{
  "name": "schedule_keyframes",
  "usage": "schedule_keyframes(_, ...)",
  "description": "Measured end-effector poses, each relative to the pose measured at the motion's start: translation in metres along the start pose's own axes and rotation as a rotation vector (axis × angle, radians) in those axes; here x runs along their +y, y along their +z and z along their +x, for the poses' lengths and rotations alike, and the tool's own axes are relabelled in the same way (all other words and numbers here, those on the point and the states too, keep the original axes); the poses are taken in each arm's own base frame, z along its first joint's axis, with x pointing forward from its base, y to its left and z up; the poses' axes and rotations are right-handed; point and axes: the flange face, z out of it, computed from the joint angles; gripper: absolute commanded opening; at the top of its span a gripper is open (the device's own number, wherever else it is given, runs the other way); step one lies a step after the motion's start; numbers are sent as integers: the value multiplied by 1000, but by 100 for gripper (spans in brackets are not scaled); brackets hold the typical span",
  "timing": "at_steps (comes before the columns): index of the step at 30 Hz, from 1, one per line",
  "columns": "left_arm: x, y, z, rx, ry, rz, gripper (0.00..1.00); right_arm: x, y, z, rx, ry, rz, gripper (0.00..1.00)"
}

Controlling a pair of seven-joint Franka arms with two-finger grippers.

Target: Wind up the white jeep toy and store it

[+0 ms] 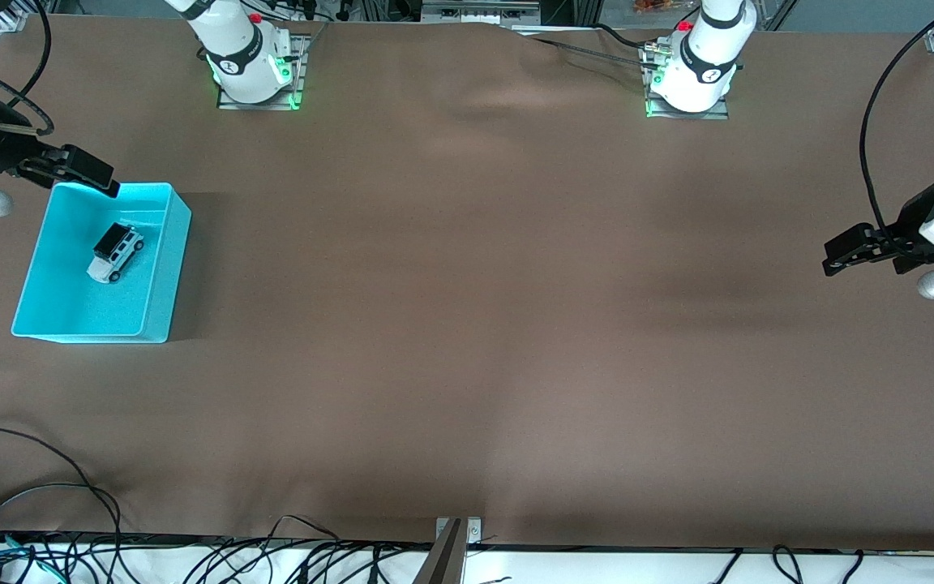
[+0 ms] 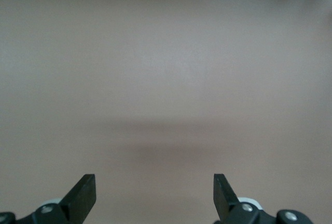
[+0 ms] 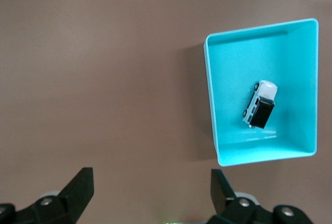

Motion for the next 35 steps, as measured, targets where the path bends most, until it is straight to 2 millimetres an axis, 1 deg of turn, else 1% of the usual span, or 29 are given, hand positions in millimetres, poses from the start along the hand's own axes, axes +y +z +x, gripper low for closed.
schedule_keyframes(15, 0, 1, 0, -4, 0, 0, 100, 0, 0, 3, 20, -4, -10, 100)
schedule_keyframes(23, 0, 3, -1, -9, 0, 1, 100, 0, 1, 2, 8, -74, -15, 100)
schedule_keyframes(35, 0, 3, -1, -11, 0, 1, 100, 0, 3, 0, -14, -102, -18, 100)
